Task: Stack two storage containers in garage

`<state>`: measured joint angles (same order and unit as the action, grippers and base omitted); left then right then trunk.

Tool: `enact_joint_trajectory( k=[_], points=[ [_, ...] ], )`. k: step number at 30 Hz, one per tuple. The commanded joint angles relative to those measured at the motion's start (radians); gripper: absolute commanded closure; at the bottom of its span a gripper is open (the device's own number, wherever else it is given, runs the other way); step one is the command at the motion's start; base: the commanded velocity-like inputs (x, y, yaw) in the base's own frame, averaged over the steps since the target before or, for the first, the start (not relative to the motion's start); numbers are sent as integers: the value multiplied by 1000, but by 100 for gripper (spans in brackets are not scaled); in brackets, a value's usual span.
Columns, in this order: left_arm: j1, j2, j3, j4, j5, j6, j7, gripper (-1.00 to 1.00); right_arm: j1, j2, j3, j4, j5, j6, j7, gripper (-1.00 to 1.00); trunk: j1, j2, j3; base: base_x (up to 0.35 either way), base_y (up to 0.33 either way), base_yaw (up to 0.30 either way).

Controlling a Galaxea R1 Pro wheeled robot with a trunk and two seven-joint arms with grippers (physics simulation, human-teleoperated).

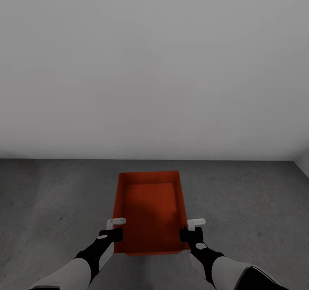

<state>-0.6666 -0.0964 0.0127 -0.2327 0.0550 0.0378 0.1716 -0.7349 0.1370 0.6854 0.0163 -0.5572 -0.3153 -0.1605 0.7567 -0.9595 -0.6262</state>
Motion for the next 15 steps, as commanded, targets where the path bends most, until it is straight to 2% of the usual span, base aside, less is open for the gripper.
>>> enact_joint_trajectory(
  k=[1, 15],
  points=[
    [-1, 37, 32, -11, -4, -7, 7, 100, 0, 0, -40, 2, 2, 1, -2, 100, 0, -1, -1, 0, -11, 0],
    [-1, 37, 32, -10, -4, -7, 7, 100, 0, 0, -41, 2, 2, 0, -2, 100, 0, -1, -1, 0, -1, 0]
  ],
)
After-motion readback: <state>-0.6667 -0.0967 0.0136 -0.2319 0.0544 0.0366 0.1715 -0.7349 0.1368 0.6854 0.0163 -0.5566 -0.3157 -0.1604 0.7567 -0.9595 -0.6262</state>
